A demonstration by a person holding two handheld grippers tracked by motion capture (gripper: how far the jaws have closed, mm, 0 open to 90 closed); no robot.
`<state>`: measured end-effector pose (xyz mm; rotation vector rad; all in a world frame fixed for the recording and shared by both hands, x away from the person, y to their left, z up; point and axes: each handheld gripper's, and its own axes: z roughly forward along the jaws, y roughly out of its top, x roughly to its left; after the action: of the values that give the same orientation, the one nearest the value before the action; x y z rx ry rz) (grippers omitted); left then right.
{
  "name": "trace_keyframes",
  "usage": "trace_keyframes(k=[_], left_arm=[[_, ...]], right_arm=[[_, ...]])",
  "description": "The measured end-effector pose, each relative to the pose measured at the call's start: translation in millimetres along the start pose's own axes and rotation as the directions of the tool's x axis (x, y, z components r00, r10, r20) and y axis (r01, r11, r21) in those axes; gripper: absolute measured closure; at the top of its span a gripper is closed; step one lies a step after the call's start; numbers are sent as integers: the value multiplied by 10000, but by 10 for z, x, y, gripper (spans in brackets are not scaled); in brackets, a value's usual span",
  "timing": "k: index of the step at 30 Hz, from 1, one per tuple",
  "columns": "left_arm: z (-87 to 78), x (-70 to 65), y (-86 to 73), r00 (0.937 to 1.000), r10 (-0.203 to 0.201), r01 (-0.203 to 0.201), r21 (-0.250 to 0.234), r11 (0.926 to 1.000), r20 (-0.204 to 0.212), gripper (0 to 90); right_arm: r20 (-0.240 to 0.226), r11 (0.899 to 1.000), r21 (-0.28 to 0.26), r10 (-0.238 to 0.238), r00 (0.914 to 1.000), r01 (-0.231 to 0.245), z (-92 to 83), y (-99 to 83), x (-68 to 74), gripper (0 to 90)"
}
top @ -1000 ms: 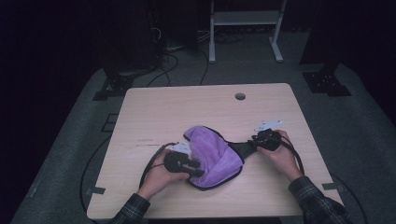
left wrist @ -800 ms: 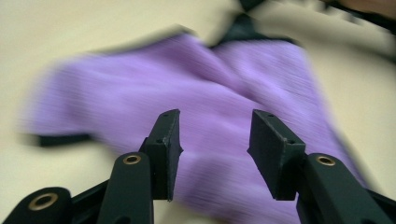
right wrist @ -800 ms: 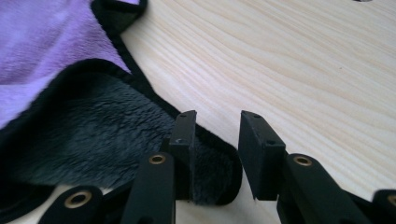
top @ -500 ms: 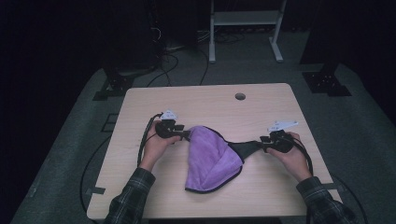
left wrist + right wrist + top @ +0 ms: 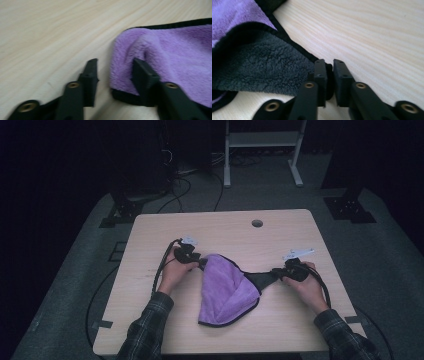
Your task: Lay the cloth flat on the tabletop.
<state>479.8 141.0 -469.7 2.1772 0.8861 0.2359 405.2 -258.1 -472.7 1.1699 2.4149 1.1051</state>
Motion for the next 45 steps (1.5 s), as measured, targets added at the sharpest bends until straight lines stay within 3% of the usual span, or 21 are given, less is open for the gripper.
trace_keyframes(k=[3, 6, 13, 20, 27, 32, 36, 41, 45], left_arm=[[0, -27, -16, 9977, -655, 657, -81, 9978, 189, 750], [-50, -17, -23, 9958, -909, 909, -3, 9959, 107, 840], [-342, 43, 14, 9935, -1120, 1102, -712, 9914, -219, 865], [-746, 88, 96, 9917, -1163, 1042, -1883, 9766, -541, 869], [-1249, 74, 227, 9899, -1158, 846, -3144, 9455, -819, 872], [-1530, 52, 357, 9894, -960, 505, -3628, 9305, -1086, 875], [-1735, 40, 496, 9875, -828, 208, -4108, 9115, -1338, 876], [-1964, 20, 718, 9822, -725, -174, -4682, 8834, -1732, 878], [-2105, -30, 821, 9788, -544, -521, -4973, 8660, -1973, 878]], right_arm=[[-30, 9997, -241, 57, 10000, -57, -40, 17, -6, 837], [-53, 9987, -483, 164, 9999, -167, -93, 29, -12, 839], [123, 9874, -1573, 195, 9997, -173, -332, 150, -44, 843], [293, 9682, -2495, 242, 9993, -162, -538, 302, -78, 847], [336, 9340, -3565, 360, 9988, -217, -786, 525, -121, 847], [435, 9065, -4220, 330, 9985, -115, -944, 713, -125, 847], [726, 8942, -4471, 108, 9973, 229, -1072, 918, -104, 848], [1152, 8644, -4988, -64, 9933, 634, -1284, 1249, -95, 848], [1381, 8413, -5331, -186, 9902, 901, -1433, 1437, -66, 848]])
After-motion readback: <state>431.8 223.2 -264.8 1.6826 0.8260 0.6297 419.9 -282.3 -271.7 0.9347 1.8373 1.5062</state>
